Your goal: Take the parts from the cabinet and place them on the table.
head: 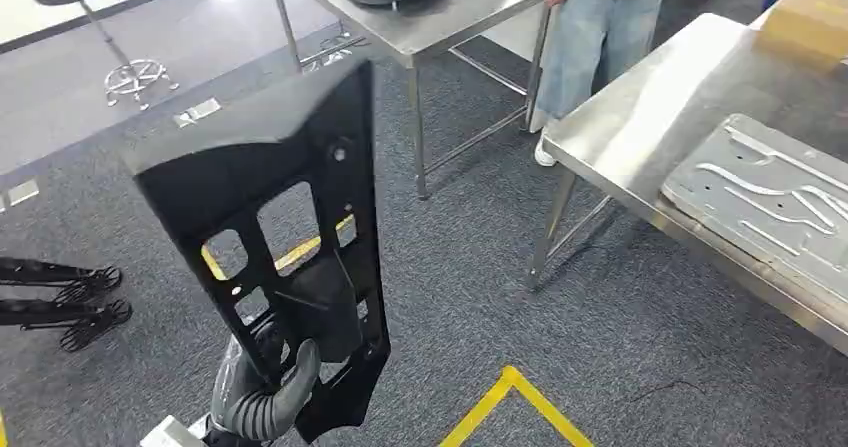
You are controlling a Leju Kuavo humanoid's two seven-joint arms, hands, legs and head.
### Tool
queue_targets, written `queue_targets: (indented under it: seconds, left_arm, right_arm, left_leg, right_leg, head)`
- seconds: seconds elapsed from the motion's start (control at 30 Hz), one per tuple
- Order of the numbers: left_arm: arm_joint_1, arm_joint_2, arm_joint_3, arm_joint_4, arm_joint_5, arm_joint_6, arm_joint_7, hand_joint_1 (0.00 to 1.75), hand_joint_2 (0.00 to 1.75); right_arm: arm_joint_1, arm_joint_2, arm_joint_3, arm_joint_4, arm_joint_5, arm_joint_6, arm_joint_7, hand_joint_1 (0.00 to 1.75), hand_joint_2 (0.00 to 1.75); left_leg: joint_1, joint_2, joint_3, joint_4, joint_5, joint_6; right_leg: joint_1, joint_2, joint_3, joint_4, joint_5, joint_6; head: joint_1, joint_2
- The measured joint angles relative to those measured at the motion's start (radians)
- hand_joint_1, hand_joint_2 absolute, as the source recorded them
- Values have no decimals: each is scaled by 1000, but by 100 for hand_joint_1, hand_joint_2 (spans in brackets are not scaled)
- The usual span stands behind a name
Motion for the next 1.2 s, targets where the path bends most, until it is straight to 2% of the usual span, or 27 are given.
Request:
queue_targets:
  seconds: [0.07, 0.13, 0.17, 0.2, 0.23, 0.3, 0.33, 0.37, 0.47, 0.5, 0.53, 0.57, 0.6, 0.67, 0.7, 0.73, 0.77, 0.8, 0.83, 0.87, 0.9, 0.93, 1.0, 1.03, 1.1, 1.17, 1.2]
  left_arm:
    - [2, 0, 0, 3, -6, 0, 3, 175, 175]
    - [7, 0, 0, 7, -6, 2, 3, 175, 175]
    - [10, 0, 0, 10, -9, 2, 4, 175, 175]
    - [11, 0, -1, 12, -11, 3, 5, 175, 175]
    - [11, 0, -1, 14, -17, 4, 5, 175, 175]
    - [10, 0, -2, 14, -30, 5, 8, 175, 175]
    - [8, 0, -4, 14, -35, 7, 8, 175, 175]
    - [6, 0, -5, 14, -43, 10, 11, 175, 175]
    - [4, 0, -6, 14, -57, 16, 26, 175, 175]
    - [3, 0, -6, 13, -62, 18, 28, 175, 175]
    - [1, -1, -7, 13, -63, 18, 30, 175, 175]
    - [1, -2, -7, 13, -65, 19, 33, 175, 175]
    - [0, -2, -7, 13, -65, 19, 36, 175, 175]
    - [3, -2, -7, 13, -64, 19, 39, 175, 175]
    - [2, -2, -7, 13, -64, 17, 39, 175, 175]
    - [3, -3, -9, 14, -64, 14, 39, 175, 175]
    - [3, -3, -10, 14, -62, 13, 39, 175, 175]
    - [2, -3, -10, 15, -60, 12, 39, 175, 175]
    - [1, -3, -10, 16, -58, 10, 39, 175, 175]
    - [0, -3, -10, 16, -56, 9, 38, 175, 175]
    - [-1, -3, -11, 16, -52, 5, 38, 175, 175]
    - [-2, -3, -12, 16, -50, 1, 36, 175, 175]
    - [-2, -3, -15, 19, -38, -3, 34, 175, 175]
    - [-3, -3, -16, 21, -32, -7, 28, 175, 175]
    - [-3, -4, -16, 24, -19, -13, 11, 175, 175]
    - [-2, -4, -16, 30, -11, -18, -2, 175, 175]
    - [-2, -4, -16, 34, -8, -19, -5, 175, 175]
  right_arm:
    - [-1, -1, 0, 0, 1, 8, 3, 0, 0]
    - [-1, -2, 0, 0, 3, 13, 4, 0, 0]
    - [0, -2, 0, 0, 3, 14, 7, 0, 0]
    - [0, -2, 0, 0, 3, 18, 8, 0, 0]
    - [1, -2, 0, 0, 2, 20, 11, 0, 0]
    - [0, -4, 0, 0, 2, 21, 13, 0, 0]
    - [0, -3, 0, 0, 2, 21, 13, 0, 0]
    - [0, -3, 0, 0, 2, 21, 13, 0, 0]
    - [6, -4, 0, 1, 1, 21, 11, 0, 0]
    - [9, -5, 0, 1, 1, 21, 9, 0, 0]
    - [8, -8, 0, 1, 1, 21, 8, 0, 0]
    - [6, -8, 0, 1, 1, 21, 9, 0, 0]
    - [6, -9, 0, 1, 2, 21, 9, 0, 0]
    - [4, -9, 0, 1, 2, 21, 11, 0, 0]
    - [4, -9, 0, 1, -2, 21, 15, 0, 0]
    - [5, -9, 0, 1, -3, 21, 15, 0, 0]
    - [6, -9, 0, 1, -5, 21, 17, 0, 0]
    - [5, -10, 0, 1, -7, 21, 19, 0, 0]
    - [5, -10, 0, 1, -10, 21, 21, 0, 0]
    - [4, 1, 0, 0, -9, 21, 23, 0, 0]
    - [4, -3, 0, 1, -9, 21, 25, 0, 0]
    - [4, -2, 0, 1, -9, 21, 30, 0, 0]
    - [4, -2, 0, 1, -8, 20, 32, 0, 0]
    - [2, 0, 0, 1, -9, 18, 38, 0, 0]
    - [1, 1, 0, 1, -9, 12, 40, 0, 0]
    - [1, 3, 0, 1, -5, 8, 40, 0, 0]
    - [1, 4, 0, 1, -3, 6, 39, 0, 0]
  left_leg:
    - [9, -61, -33, 80, -61, -16]
    - [12, -76, -106, 247, -143, -22]
    - [14, -78, -140, 321, -166, -23]
    - [14, -80, -150, 343, -164, -22]
    - [15, -81, -135, 312, -142, -22]
    - [16, -94, -48, 140, -57, -15]
    - [15, -125, 1, 43, -20, -5]
    - [12, -153, 21, -8, -17, 6]
    - [8, -136, 18, -7, -15, 7]
    - [7, -130, 20, -19, -7, 13]
    - [22, -112, 31, -39, 7, 13]
    - [18, -109, 34, -47, 11, 17]
    - [18, -99, 33, -47, 11, 20]
    - [17, -77, 31, -46, 10, 20]
    - [17, -67, 30, -46, 10, 20]
    - [19, -58, 31, -46, 9, 18]
    - [22, -49, 32, -44, 7, 15]
    - [27, -42, 33, -38, 3, 8]
    - [29, -35, 31, -25, -6, -3]
    - [21, -31, 24, -12, -16, -15]
    - [21, -26, 20, 3, -23, -18]
    - [15, -22, 20, 0, -22, -19]
    - [23, -9, 24, 2, -24, -20]
    - [29, -18, 23, 13, -35, -25]
    - [31, -66, -22, 122, -107, -28]
    - [29, -74, -103, 291, -175, -26]
    - [28, -75, -130, 340, -181, -22]
  right_leg:
    - [-1, 11, -2, 0, 5, -8]
    - [0, 27, -7, 0, 7, -13]
    - [0, 41, -9, 1, 9, -15]
    - [0, 55, -11, 1, 10, -17]
    - [0, 65, -12, 1, 11, -18]
    - [0, 90, -9, 1, 12, -17]
    - [-1, 100, -8, 0, 13, -16]
    - [2, 109, -11, 2, 14, -12]
    - [-5, 126, -18, -4, 22, 3]
    - [-3, 134, -18, -8, 25, 11]
    - [-3, 109, -20, 6, 15, 12]
    - [6, 62, -39, 41, -17, 16]
    - [7, 42, -71, 111, -61, 18]
    - [3, 29, -146, 276, -133, 23]
    - [1, 28, -164, 319, -139, 27]
    - [-3, 25, -156, 305, -119, 34]
    - [-8, 19, -122, 243, -82, 40]
    - [-14, 9, -70, 146, -37, 47]
    - [-21, -21, -20, 53, 1, 57]
    - [-16, -50, -5, 21, -17, 63]
    - [-20, -24, -12, 21, -9, 36]
    - [-18, -20, -18, 29, -13, 28]
    - [-14, 0, -21, 30, -12, 14]
    - [-13, 9, -20, 28, -9, 8]
    - [-12, 21, -22, 28, -6, 2]
    - [-6, 38, -26, 28, -3, -4]
    - [-1, 50, -27, 29, -2, -7]
  head:
    - [-2, 0]
    - [-3, 0]
    - [-3, 0]
    - [-3, 0]
    - [-3, 0]
    - [-4, 0]
    - [-4, 0]
    - [-4, 0]
    - [-4, 0]
    - [-4, 0]
    - [-3, 0]
    - [5, 0]
    - [4, 0]
    - [6, 0]
    - [6, 0]
    - [7, 0]
    - [6, 0]
    - [6, 0]
    - [7, 0]
    - [11, 0]
    - [9, 0]
    - [6, 0]
    - [4, 0]
    - [4, 0]
    - [2, 0]
    - [-1, 0]
    - [-1, 0]
